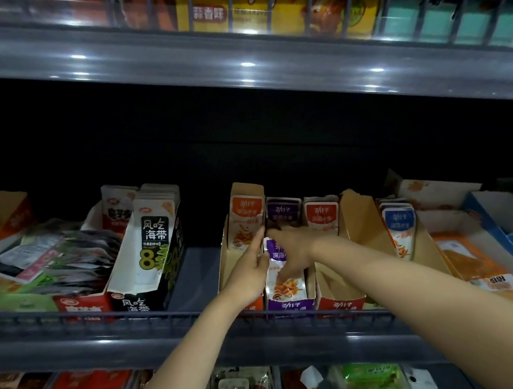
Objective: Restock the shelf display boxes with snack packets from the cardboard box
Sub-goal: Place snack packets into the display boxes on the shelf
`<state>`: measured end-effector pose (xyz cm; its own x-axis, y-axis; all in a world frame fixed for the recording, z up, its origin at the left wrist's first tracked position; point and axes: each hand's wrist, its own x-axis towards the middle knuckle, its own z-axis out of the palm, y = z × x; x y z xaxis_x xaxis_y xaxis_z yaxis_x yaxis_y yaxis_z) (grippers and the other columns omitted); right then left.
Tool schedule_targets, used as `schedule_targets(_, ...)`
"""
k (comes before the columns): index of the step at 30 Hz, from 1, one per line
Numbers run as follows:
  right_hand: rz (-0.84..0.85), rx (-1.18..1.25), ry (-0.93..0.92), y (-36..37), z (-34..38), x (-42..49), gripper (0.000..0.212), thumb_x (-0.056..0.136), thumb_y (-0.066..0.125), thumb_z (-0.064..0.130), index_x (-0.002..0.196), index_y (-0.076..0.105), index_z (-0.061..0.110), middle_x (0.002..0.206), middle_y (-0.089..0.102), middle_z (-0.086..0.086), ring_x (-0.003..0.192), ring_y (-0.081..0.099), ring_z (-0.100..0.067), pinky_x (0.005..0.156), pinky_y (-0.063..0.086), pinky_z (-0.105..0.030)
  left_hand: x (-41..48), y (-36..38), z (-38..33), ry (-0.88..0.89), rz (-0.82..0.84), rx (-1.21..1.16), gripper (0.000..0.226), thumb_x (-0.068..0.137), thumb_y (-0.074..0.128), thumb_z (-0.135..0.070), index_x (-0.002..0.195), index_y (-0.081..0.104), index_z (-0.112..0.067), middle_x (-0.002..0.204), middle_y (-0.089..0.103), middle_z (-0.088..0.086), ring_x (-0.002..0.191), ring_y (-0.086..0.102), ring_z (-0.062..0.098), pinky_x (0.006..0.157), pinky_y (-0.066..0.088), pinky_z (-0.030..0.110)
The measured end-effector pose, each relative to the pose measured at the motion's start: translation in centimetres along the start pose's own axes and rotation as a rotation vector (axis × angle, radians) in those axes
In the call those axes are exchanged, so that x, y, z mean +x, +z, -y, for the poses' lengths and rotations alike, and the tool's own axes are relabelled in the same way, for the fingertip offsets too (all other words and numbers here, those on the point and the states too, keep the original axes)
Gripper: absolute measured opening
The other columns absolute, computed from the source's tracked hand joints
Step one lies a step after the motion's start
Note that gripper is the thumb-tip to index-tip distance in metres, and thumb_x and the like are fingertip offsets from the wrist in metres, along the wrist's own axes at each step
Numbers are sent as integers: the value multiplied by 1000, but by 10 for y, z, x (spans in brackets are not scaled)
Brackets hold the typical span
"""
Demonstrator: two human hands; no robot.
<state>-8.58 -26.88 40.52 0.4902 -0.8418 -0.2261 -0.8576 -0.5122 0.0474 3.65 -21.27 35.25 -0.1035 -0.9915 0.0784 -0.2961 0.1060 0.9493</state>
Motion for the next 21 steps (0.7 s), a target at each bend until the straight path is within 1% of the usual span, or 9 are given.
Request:
schedule_targets(3, 74, -32, 12, 2, 3, 5, 104, 70, 78, 46, 149, 15, 19, 150, 34, -5, 131, 41, -27, 106, 40, -37, 0, 0, -1, 6, 7, -8, 55, 103, 32, -10, 150, 13, -31, 151, 23, -11, 106, 35, -19, 76, 27, -8)
schedule_targets(5, 130, -3, 35, 1, 2, 10, 108, 69, 79, 46, 150, 12, 18, 151, 32, -5, 134, 38, -27, 108, 38, -36, 0, 1, -1, 8, 8, -9, 55, 102, 31, -9, 150, 13, -29, 148, 23, -13, 101, 35, -26, 71, 27, -11)
schedule_targets(8, 220, 70, 72, -1, 1, 16, 113, 68, 81, 43, 150, 8, 15, 153, 28, -6, 137, 32, -26, 111, 34, -36, 1, 1, 1, 22, 1, 9, 55, 102, 31, -9, 150, 13, -29, 156, 19, -6, 122, 23, -9, 82, 23, -10)
schedule_targets(11, 245, 104, 79, 0, 2, 21, 113, 68, 82, 39, 150, 9, 12, 153, 26, -7, 139, 30, -26, 113, 32, -36, 1, 0, 3, 27, 8, 12, 56, 102, 31, -11, 150, 11, -31, 157, 17, -6, 136, 19, 0, 97, 18, 5)
schedule_targets(13, 220, 122, 70, 0, 1, 22, 114, 66, 83, 37, 150, 9, 12, 153, 26, -7, 138, 30, -26, 112, 33, -36, 1, 0, 3, 28, 14, 1, 56, 103, 32, -11, 150, 11, -32, 156, 18, -7, 130, 19, -5, 95, 19, 4)
schedule_targets(16, 138, 132, 44, -1, -2, 17, 112, 65, 84, 38, 148, 14, 12, 150, 31, -6, 136, 34, -24, 111, 34, -33, 1, 0, 2, 33, 22, -16, 56, 102, 32, -9, 150, 12, -30, 154, 23, -7, 121, 22, -9, 86, 18, -8)
schedule_targets(17, 125, 127, 36, -1, -4, 15, 109, 64, 84, 39, 147, 18, 12, 149, 34, -5, 134, 37, -23, 110, 35, -32, 1, 0, 2, 30, 26, -20, 55, 102, 32, -8, 150, 13, -29, 151, 26, -7, 117, 26, -13, 82, 22, -11)
schedule_targets(19, 118, 117, 14, -1, -5, 10, 106, 64, 84, 41, 146, 23, 14, 146, 39, -3, 130, 41, -22, 107, 38, -30, 2, 1, 3, 36, 32, -24, 55, 102, 32, -8, 150, 14, -28, 141, 34, -10, 97, 36, -30, 70, 29, -10)
schedule_targets(21, 45, 105, 17, -1, -4, 5, 99, 66, 83, 39, 145, 28, 16, 141, 44, -2, 126, 46, -23, 102, 43, -31, 4, 1, 6, 37, 20, -19, 55, 102, 32, -8, 150, 14, -29, 134, 36, -13, 78, 39, -36, 68, 32, -8)
